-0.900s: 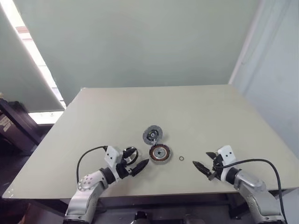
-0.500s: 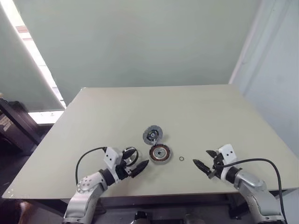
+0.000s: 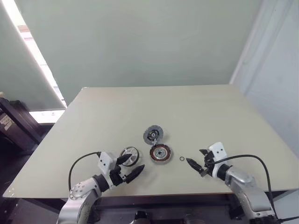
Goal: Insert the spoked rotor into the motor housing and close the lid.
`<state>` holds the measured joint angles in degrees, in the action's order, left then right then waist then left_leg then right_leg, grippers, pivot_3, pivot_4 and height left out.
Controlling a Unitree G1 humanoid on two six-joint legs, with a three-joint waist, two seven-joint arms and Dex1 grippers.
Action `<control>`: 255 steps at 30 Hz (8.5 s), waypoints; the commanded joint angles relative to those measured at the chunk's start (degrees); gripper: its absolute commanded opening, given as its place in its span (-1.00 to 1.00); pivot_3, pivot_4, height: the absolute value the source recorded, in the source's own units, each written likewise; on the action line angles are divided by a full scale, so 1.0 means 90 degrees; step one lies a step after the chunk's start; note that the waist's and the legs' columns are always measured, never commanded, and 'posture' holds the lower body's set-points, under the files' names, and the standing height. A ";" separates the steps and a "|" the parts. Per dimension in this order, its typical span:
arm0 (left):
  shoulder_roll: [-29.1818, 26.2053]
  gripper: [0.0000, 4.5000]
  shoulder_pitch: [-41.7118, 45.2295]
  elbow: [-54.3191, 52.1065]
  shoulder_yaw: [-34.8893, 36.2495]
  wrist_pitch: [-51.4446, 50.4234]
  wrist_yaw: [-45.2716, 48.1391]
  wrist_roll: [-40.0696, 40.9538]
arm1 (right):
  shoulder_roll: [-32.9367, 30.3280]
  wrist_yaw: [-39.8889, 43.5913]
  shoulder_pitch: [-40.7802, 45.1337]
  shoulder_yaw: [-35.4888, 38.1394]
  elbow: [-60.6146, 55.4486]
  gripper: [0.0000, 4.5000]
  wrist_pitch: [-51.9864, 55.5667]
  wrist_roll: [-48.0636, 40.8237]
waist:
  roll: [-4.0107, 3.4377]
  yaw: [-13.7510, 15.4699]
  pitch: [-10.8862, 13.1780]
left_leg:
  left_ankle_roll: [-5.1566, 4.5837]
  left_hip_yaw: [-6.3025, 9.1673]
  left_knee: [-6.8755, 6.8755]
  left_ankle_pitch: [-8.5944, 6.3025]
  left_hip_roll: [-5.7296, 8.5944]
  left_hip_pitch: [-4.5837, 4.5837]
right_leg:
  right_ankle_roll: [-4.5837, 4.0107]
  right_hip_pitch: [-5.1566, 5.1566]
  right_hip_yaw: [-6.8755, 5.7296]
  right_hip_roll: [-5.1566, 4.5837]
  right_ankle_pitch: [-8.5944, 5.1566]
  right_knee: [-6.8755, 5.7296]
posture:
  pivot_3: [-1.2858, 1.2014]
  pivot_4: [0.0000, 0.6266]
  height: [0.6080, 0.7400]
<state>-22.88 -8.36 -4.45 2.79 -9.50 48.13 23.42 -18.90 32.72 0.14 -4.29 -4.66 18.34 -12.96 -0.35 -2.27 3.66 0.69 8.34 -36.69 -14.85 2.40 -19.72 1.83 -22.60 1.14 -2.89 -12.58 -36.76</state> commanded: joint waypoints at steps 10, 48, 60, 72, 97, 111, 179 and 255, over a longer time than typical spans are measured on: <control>-0.0202 0.98 -0.0063 -0.0287 -0.0243 0.0137 0.0344 -0.0038 | 0.0239 -0.0057 0.0778 -0.0442 0.0763 1.00 0.0021 0.0377 | 0.0000 -0.0005 0.0000 | -0.0001 -0.0001 0.0010 0.0001 -0.0001 -0.0001 | 0.0000 -0.0008 0.0000 0.0001 0.0000 0.0000 | 0.03 -1.00 1.00; -0.0187 1.00 0.0106 0.0058 -0.0417 0.0447 0.0488 -0.0230 | 0.0732 -0.0227 0.1252 -0.0753 0.2025 -0.65 -0.0331 0.1011 | -0.0001 -0.0018 -0.0002 | -0.0002 -0.0002 0.0008 0.0001 -0.0002 0.0007 | 0.0001 -0.0002 0.0001 0.0005 0.0001 -0.0003 | 0.03 -1.00 1.00; -0.0170 1.00 0.0076 0.0029 -0.0209 0.0463 0.0349 -0.0137 | 0.0953 -0.0512 0.1473 -0.0083 0.1129 -0.65 0.0089 0.0446 | -0.0002 -0.0015 -0.0002 | -0.0002 -0.0001 0.0008 0.0001 -0.0001 0.0005 | 0.0004 -0.0004 0.0003 0.0005 0.0003 -0.0004 | 0.03 -1.00 1.00; -0.0168 1.00 0.0185 0.0270 -0.0007 0.0705 0.0350 -0.0158 | 0.1113 -0.0592 0.1920 -0.0767 0.0464 -0.65 0.0810 0.0637 | -0.0003 -0.0028 -0.0002 | -0.0002 -0.0002 0.0011 0.0002 -0.0002 0.0002 | 0.0007 -0.0010 0.0003 0.0006 0.0005 -0.0004 | 0.03 -1.00 1.00; -0.0226 1.00 0.0087 0.0345 0.0079 0.1131 0.0148 -0.0280 | 0.1650 -0.0465 0.2548 -0.1662 0.1907 -0.65 0.0365 0.1165 | -0.0003 -0.0040 -0.0003 | -0.0002 0.0001 0.0011 0.0002 -0.0001 0.0003 | 0.0015 -0.0012 0.0002 0.0007 0.0010 -0.0005 | 0.03 -1.00 1.00; -0.0254 1.00 0.0068 0.0396 0.0074 0.1206 0.0164 -0.0312 | 0.1718 -0.0501 0.2723 -0.1524 0.2418 -0.65 0.0138 0.1301 | -0.0004 -0.0057 -0.0004 | -0.0002 0.0002 0.0013 0.0002 -0.0002 0.0004 | 0.0015 -0.0014 0.0002 0.0008 0.0010 -0.0009 | 0.03 -1.00 1.00; -0.0262 1.00 0.0098 0.0281 -0.0041 0.1082 0.0206 -0.0373 | 0.1812 -0.0427 0.2698 -0.1607 0.2717 -0.65 0.0145 0.1617 | -0.0006 -0.0058 -0.0005 | -0.0002 0.0002 0.0012 0.0002 -0.0001 0.0006 | 0.0014 -0.0013 0.0003 0.0009 0.0011 -0.0011 | 0.03 -1.00 1.00; -0.0284 1.00 0.0214 0.0385 -0.0152 0.1090 0.0241 -0.0403 | 0.1909 -0.0349 0.2706 -0.1478 0.2537 -0.65 0.0480 0.1481 | -0.0006 -0.0059 -0.0006 | -0.0002 0.0002 0.0013 0.0002 -0.0001 0.0007 | 0.0014 -0.0013 0.0003 0.0009 0.0011 -0.0011 | 0.03 -1.00 1.00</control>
<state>-24.93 -7.21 0.52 1.12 -0.47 50.18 19.97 -2.16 29.71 23.68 -17.93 19.60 23.00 0.69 -0.40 -2.80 3.61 0.67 8.36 -36.58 -14.83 2.38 -19.66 1.96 -22.72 1.16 -2.81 -12.48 -36.86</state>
